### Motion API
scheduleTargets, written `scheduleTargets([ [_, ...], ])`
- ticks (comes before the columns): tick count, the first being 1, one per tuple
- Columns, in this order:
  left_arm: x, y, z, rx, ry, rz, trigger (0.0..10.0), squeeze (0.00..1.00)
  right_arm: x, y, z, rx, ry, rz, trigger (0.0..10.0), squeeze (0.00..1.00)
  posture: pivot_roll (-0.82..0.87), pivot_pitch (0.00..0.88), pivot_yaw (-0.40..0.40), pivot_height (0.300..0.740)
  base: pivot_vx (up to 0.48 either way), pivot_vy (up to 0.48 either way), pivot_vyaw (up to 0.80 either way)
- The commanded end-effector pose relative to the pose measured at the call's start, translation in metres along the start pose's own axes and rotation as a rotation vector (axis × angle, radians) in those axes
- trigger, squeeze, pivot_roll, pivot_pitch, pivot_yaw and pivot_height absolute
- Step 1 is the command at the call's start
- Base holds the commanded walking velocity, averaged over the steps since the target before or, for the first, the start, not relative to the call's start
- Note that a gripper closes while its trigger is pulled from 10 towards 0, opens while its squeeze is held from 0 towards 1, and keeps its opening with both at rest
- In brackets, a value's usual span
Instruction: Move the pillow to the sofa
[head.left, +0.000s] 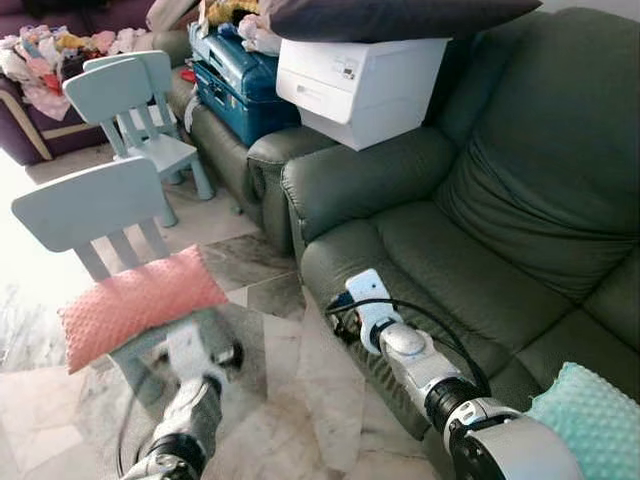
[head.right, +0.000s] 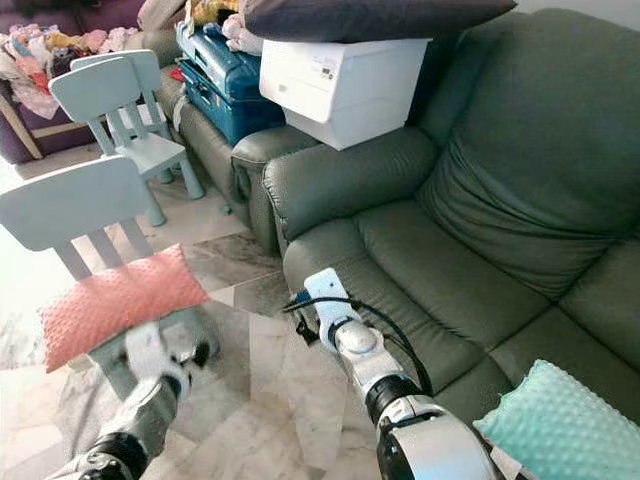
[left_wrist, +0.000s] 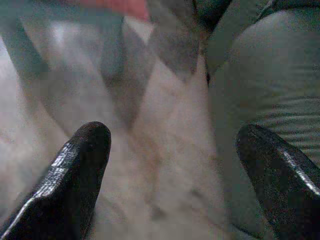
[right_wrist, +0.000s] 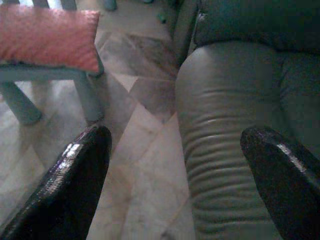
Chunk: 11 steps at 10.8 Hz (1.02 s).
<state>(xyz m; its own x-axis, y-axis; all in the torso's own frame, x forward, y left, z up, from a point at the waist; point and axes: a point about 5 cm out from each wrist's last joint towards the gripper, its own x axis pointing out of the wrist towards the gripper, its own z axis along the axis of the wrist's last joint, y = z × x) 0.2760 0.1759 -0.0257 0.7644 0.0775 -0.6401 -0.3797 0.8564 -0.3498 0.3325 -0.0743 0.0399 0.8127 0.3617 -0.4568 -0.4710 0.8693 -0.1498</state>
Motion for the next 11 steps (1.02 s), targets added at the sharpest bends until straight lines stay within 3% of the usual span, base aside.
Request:
scheduleTargets([
  [1, 0.001, 0.004, 0.003, -0.042, 0.024, 0.000, 10.0, 0.00, 0.002, 0.005, 0.004, -0.035, 0.015, 0.020, 10.0, 0.00, -0.19, 0.000, 0.034, 0.740, 0.000, 0.000, 0.00],
  [3, 0.000, 0.013, 0.002, -0.071, 0.048, 0.011, 10.0, 0.00, 0.001, 0.005, -0.007, -0.024, 0.072, 0.006, 10.0, 0.00, -0.18, 0.000, 0.061, 0.740, 0.000, 0.000, 0.00],
  [5, 0.000, 0.015, 0.001, 0.086, 0.083, 0.000, 10.0, 0.00, -0.001, 0.002, -0.015, 0.012, 0.104, -0.020, 10.0, 0.00, -0.19, 0.000, 0.090, 0.740, 0.000, 0.000, 0.00],
  [7, 0.000, 0.014, 0.004, 0.135, 0.080, -0.013, 10.0, 0.00, 0.000, 0.006, -0.011, -0.017, 0.093, -0.009, 10.0, 0.00, -0.19, 0.000, 0.097, 0.740, 0.000, 0.000, 0.00],
  [11, 0.001, 0.016, 0.010, 0.100, 0.055, 0.007, 10.0, 0.00, 0.000, 0.004, -0.009, 0.006, 0.084, -0.025, 10.0, 0.00, -0.19, 0.000, 0.098, 0.740, 0.000, 0.000, 0.00],
])
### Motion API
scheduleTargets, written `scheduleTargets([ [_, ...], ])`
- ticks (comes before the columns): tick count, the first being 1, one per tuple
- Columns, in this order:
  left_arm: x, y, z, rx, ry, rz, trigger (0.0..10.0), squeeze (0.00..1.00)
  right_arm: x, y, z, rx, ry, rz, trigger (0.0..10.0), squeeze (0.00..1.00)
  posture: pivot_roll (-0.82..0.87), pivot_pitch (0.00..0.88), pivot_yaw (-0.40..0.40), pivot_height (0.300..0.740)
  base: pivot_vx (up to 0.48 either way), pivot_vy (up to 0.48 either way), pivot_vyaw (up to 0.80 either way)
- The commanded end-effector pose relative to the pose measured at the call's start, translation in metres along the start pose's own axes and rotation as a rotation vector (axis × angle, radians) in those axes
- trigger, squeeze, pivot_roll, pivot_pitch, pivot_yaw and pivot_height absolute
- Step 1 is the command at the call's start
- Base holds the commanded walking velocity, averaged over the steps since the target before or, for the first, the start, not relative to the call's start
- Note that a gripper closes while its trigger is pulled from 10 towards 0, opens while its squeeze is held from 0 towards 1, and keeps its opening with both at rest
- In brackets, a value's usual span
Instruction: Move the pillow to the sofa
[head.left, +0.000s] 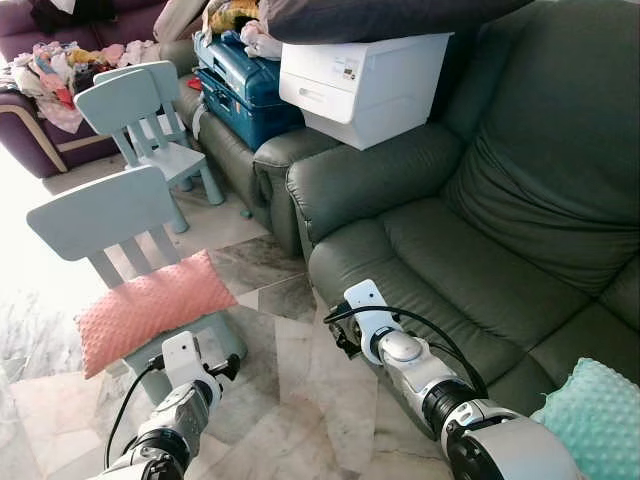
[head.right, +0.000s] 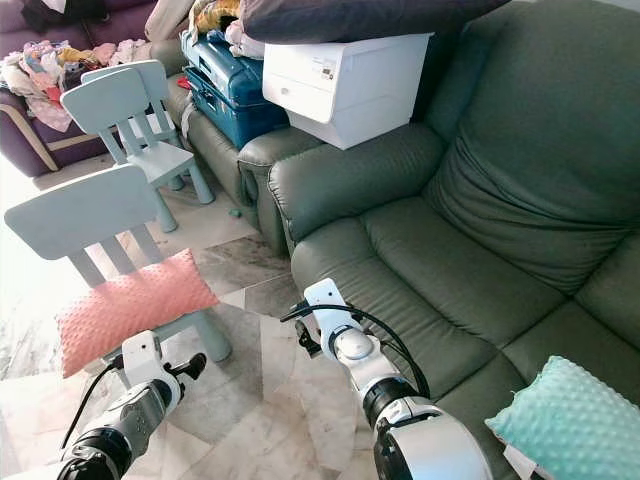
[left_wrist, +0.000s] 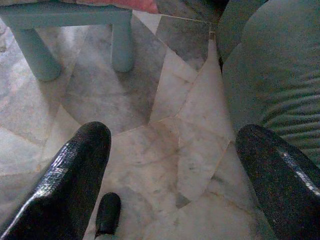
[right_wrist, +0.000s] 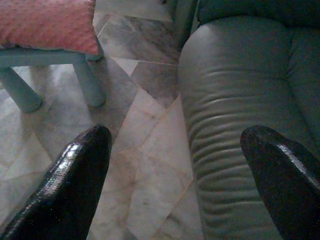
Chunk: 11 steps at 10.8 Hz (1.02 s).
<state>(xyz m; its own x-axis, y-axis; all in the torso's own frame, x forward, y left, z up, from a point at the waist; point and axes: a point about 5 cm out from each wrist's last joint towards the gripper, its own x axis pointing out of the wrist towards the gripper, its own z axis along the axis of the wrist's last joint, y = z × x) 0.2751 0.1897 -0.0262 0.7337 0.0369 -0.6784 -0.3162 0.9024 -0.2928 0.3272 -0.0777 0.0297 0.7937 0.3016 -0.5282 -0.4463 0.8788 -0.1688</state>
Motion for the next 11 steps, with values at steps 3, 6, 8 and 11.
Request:
scheduleTargets([
  [3, -0.003, 0.011, -0.009, -0.066, 0.005, 0.032, 10.0, 0.00, -0.001, 0.002, -0.005, 0.063, 0.000, 0.004, 10.0, 0.00, -0.18, 0.000, 0.093, 0.740, 0.000, 0.000, 0.00],
  [6, -0.006, 0.010, 0.005, 0.180, -0.190, 0.039, 10.0, 0.00, -0.004, -0.010, -0.003, 0.083, -0.078, -0.022, 10.0, 0.00, -0.17, 0.002, 0.073, 0.740, 0.000, 0.000, 0.00],
  [8, -0.019, 0.013, -0.005, 0.215, -0.317, 0.027, 10.0, 0.00, -0.009, -0.017, -0.004, 0.067, -0.164, -0.006, 10.0, 0.00, -0.18, 0.075, 0.064, 0.740, 0.000, 0.000, 0.00],
  [11, -0.039, 0.008, -0.010, 0.226, -0.450, 0.006, 10.0, 0.00, -0.018, -0.023, -0.009, 0.036, -0.245, -0.021, 10.0, 0.00, -0.18, 0.164, 0.041, 0.740, 0.000, 0.000, 0.00],
])
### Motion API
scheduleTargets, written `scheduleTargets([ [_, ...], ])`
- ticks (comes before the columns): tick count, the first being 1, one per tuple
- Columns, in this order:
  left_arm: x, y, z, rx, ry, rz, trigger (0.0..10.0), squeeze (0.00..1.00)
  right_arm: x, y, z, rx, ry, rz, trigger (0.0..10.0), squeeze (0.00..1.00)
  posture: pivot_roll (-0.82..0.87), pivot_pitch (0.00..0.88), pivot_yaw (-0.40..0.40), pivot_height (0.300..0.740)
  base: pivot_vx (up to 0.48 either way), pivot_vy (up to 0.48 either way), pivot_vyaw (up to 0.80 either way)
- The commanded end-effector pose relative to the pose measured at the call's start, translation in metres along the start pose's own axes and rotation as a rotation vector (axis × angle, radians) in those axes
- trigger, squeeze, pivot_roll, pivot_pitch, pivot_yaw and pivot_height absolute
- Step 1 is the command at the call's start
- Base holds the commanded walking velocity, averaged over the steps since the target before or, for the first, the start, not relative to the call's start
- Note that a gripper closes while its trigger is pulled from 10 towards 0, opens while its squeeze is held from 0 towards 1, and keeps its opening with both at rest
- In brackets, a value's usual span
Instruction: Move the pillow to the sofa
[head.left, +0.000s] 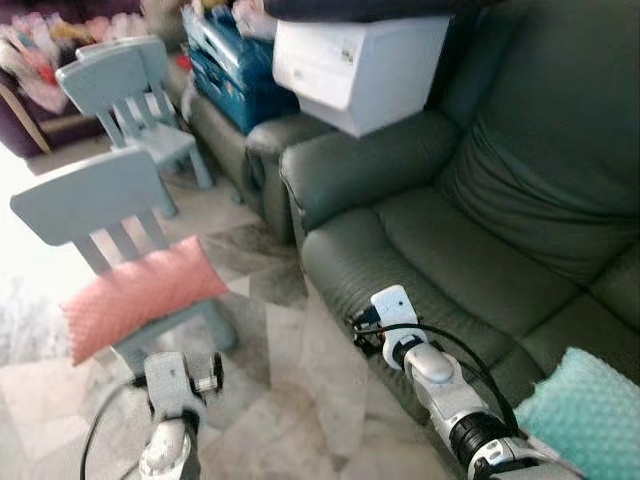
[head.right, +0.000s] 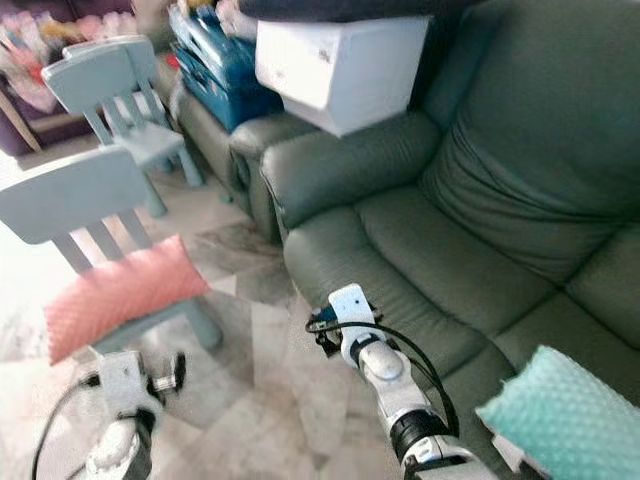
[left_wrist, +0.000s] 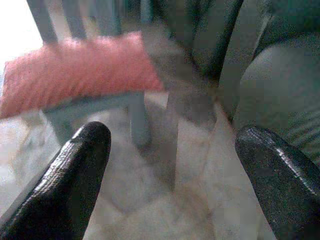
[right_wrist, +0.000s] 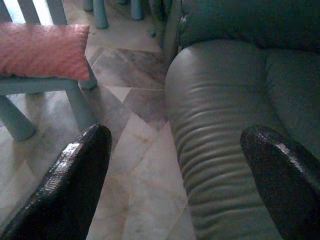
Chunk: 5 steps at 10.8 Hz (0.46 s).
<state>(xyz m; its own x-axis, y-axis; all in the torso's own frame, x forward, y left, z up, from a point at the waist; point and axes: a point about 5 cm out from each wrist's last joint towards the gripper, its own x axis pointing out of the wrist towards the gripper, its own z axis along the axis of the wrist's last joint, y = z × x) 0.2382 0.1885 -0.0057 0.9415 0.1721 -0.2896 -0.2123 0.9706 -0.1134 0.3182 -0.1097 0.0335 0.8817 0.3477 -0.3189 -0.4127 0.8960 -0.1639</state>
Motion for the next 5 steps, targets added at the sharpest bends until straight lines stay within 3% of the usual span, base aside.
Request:
scheduleTargets([
  [1, -0.003, -0.002, 0.002, 0.004, -0.019, -0.004, 10.0, 0.00, -0.001, -0.002, 0.002, -0.032, -0.011, -0.006, 10.0, 0.00, -0.19, 0.184, 0.029, 0.740, 0.000, 0.000, 0.00],
  [3, -0.011, -0.008, 0.005, 0.014, -0.042, -0.005, 10.0, 0.00, -0.007, 0.002, -0.004, 0.033, 0.007, 0.108, 10.0, 0.00, -0.19, 0.197, 0.018, 0.740, 0.000, 0.000, 0.00],
  [5, -0.016, -0.011, 0.018, 0.011, -0.094, -0.003, 10.0, 0.00, -0.008, 0.005, 0.001, -0.016, 0.000, 0.118, 10.0, 0.00, -0.19, 0.202, 0.022, 0.740, 0.000, 0.000, 0.00],
])
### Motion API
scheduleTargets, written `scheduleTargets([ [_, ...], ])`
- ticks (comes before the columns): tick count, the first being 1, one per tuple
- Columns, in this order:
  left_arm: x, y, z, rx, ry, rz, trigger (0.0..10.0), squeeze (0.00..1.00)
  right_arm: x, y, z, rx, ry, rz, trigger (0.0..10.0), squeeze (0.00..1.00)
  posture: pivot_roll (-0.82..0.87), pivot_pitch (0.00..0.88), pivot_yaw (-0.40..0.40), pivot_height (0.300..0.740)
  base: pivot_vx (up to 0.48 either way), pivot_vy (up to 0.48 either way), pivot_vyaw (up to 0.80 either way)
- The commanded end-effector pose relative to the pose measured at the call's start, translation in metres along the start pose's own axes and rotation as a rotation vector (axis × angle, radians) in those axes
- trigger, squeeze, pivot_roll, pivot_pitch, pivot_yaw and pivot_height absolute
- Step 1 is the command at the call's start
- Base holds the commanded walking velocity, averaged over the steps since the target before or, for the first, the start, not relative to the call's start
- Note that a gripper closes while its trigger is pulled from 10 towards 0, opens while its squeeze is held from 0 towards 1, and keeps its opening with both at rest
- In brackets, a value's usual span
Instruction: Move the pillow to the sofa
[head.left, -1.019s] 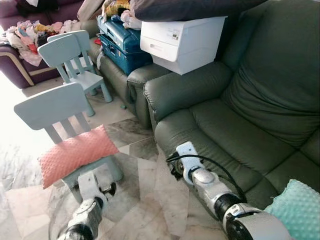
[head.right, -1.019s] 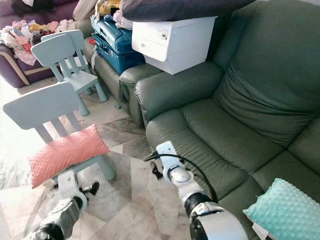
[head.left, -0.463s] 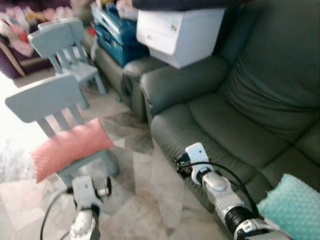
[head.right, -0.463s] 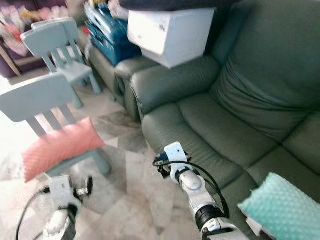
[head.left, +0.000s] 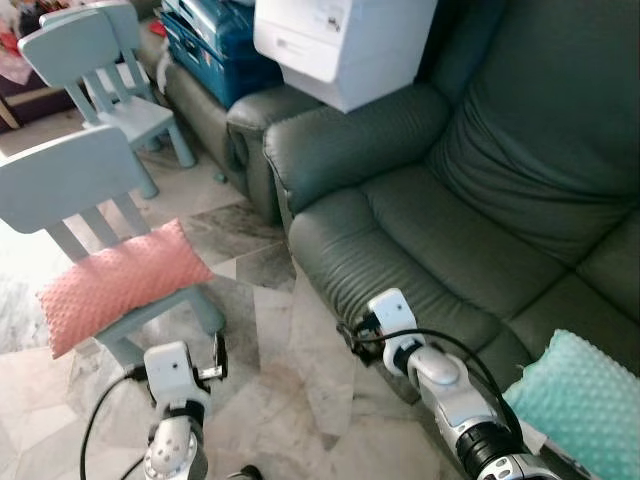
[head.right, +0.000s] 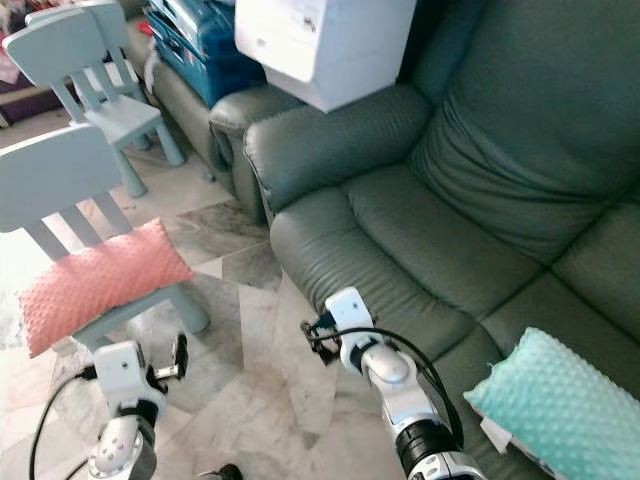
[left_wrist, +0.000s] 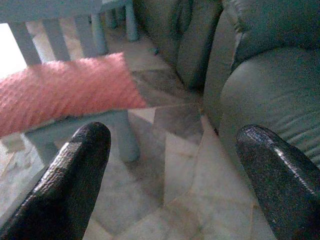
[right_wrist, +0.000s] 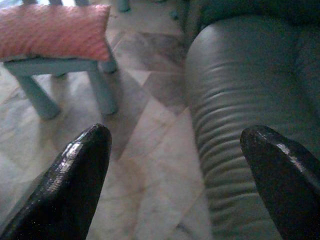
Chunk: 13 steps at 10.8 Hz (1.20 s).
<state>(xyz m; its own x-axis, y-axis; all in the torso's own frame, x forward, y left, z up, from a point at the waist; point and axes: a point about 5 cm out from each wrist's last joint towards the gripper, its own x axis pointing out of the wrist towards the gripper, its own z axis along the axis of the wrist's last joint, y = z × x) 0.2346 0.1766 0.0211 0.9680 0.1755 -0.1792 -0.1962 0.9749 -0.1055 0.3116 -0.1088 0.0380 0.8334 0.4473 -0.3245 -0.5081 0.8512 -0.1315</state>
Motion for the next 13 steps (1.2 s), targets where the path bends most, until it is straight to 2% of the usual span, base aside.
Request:
scheduleTargets([
  [1, -0.002, 0.000, 0.001, 0.007, 0.006, 0.005, 10.0, 0.00, -0.001, 0.000, 0.001, -0.004, -0.004, -0.010, 10.0, 0.00, -0.19, 0.198, 0.023, 0.740, 0.000, 0.000, 0.00],
  [3, 0.003, 0.000, 0.004, 0.031, 0.003, 0.022, 10.0, 0.00, 0.000, -0.006, 0.009, -0.015, -0.032, -0.066, 10.0, 0.00, -0.21, 0.179, 0.023, 0.740, 0.000, 0.000, 0.00],
  [5, 0.013, -0.007, 0.016, 0.028, -0.022, 0.014, 10.0, 0.00, 0.007, -0.006, 0.027, -0.045, -0.067, -0.035, 10.0, 0.00, -0.21, 0.148, 0.018, 0.740, 0.000, 0.000, 0.00],
  [9, 0.030, -0.003, 0.042, 0.053, -0.117, 0.031, 10.0, 0.00, 0.019, 0.000, 0.058, -0.057, -0.181, -0.001, 10.0, 0.00, -0.19, 0.072, 0.014, 0.740, 0.000, 0.000, 0.00],
  [11, 0.033, 0.001, 0.056, 0.047, -0.163, 0.065, 10.0, 0.00, 0.019, -0.002, 0.062, -0.053, -0.205, -0.013, 10.0, 0.00, -0.19, 0.041, 0.020, 0.740, 0.000, 0.000, 0.00],
  [13, 0.034, 0.001, 0.070, 0.072, -0.225, 0.054, 10.0, 0.00, 0.018, -0.008, 0.062, -0.041, -0.215, -0.054, 10.0, 0.00, -0.18, 0.012, 0.029, 0.740, 0.000, 0.000, 0.00],
])
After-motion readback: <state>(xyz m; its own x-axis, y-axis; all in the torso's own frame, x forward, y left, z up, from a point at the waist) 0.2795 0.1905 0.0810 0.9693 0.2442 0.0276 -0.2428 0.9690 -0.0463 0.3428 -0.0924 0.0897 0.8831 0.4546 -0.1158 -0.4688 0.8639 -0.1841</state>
